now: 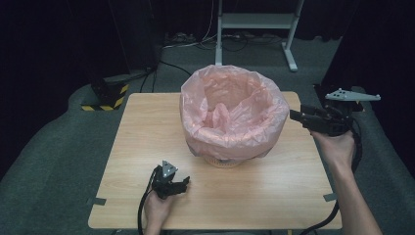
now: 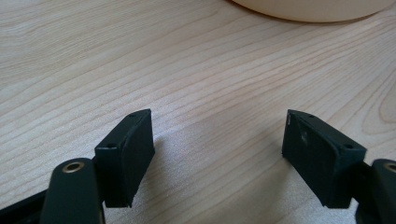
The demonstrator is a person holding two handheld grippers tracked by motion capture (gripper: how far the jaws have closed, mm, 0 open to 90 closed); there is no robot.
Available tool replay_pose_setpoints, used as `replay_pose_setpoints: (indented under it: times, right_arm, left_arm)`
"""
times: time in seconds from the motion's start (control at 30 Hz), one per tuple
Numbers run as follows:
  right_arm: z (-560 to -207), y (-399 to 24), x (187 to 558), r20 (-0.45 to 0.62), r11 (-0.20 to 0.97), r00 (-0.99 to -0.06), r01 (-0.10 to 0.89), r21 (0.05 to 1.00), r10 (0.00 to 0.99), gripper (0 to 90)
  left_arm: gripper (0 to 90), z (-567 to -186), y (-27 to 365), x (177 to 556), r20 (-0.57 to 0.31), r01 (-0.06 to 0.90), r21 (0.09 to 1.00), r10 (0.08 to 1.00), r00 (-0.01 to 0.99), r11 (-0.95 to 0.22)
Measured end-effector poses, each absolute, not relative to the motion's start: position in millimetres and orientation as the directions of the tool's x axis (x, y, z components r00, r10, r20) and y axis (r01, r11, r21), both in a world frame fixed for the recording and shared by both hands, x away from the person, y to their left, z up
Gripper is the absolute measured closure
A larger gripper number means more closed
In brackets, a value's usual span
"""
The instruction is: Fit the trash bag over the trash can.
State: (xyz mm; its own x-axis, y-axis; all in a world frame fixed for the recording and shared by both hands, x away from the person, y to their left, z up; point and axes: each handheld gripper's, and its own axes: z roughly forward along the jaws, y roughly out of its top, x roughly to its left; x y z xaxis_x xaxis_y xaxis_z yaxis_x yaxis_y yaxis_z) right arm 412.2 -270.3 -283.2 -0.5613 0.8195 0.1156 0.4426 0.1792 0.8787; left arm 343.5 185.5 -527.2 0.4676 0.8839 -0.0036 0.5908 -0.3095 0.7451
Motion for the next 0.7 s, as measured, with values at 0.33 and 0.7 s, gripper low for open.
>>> replay_pose_setpoints:
  times: [0.33,0.7]
  right_arm:
    - [-284,-278,400,0.097,0.194,-0.561,0.436,0.878,0.822,48.8]
    - [-288,-283,390,0.080,0.207,-0.566,0.425,0.881,0.820,48.7]
  left_arm:
    - [25.0,-527,186,344,-0.003,0.591,0.745,0.884,0.468,-0.310]
    - [25.0,-527,185,343,-0.002,0.590,0.745,0.884,0.467,-0.311]
